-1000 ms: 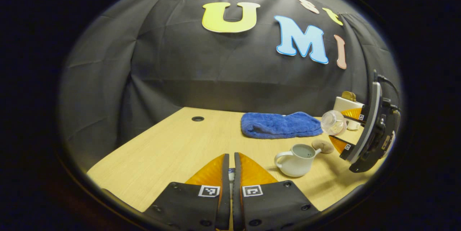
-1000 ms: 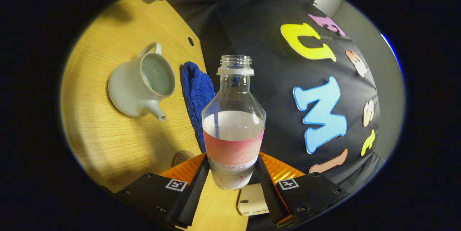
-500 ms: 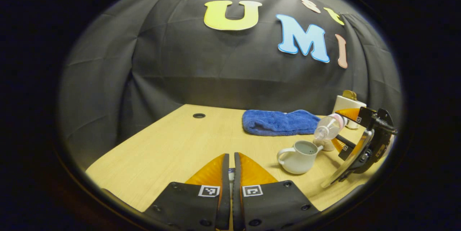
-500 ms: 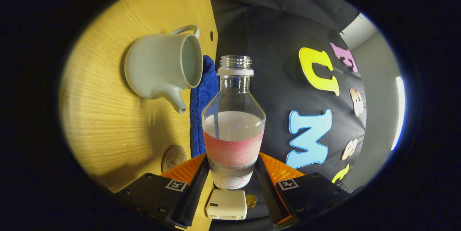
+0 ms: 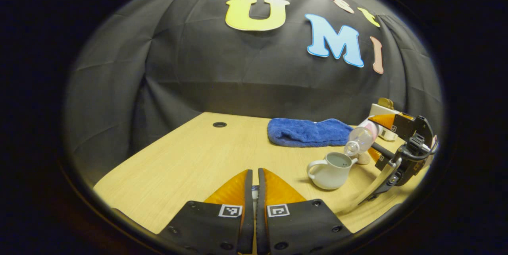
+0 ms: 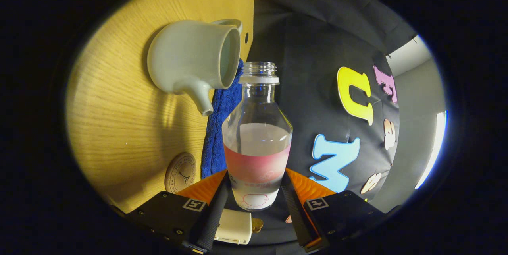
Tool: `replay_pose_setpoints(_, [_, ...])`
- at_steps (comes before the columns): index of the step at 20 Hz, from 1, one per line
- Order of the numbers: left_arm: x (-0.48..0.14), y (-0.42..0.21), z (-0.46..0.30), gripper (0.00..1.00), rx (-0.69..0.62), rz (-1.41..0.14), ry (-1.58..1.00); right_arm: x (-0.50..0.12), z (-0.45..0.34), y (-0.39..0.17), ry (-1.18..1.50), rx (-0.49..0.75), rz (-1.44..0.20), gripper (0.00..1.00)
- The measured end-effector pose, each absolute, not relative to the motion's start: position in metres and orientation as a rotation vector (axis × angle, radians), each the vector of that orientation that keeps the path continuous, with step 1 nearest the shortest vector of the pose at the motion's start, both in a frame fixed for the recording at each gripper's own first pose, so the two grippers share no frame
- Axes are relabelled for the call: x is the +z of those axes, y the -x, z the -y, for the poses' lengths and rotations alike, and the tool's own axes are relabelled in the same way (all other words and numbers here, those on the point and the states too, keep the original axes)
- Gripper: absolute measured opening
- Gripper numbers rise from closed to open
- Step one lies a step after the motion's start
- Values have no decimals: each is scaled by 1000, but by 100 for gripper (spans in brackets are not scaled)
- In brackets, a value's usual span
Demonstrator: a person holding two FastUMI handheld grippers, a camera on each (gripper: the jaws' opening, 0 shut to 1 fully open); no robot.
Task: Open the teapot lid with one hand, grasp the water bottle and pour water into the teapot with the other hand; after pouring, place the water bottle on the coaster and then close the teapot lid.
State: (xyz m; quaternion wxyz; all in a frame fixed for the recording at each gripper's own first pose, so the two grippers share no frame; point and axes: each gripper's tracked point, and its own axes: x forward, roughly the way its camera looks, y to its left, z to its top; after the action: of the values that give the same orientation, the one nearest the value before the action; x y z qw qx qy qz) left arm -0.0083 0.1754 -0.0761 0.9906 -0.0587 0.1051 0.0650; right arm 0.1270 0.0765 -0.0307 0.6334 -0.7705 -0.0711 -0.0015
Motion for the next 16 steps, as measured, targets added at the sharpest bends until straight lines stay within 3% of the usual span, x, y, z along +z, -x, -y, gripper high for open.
replay_pose_setpoints(16, [-80, 6, -170, 10, 117, -223, 110, -13, -80, -129, 1883, -42, 271, 76])
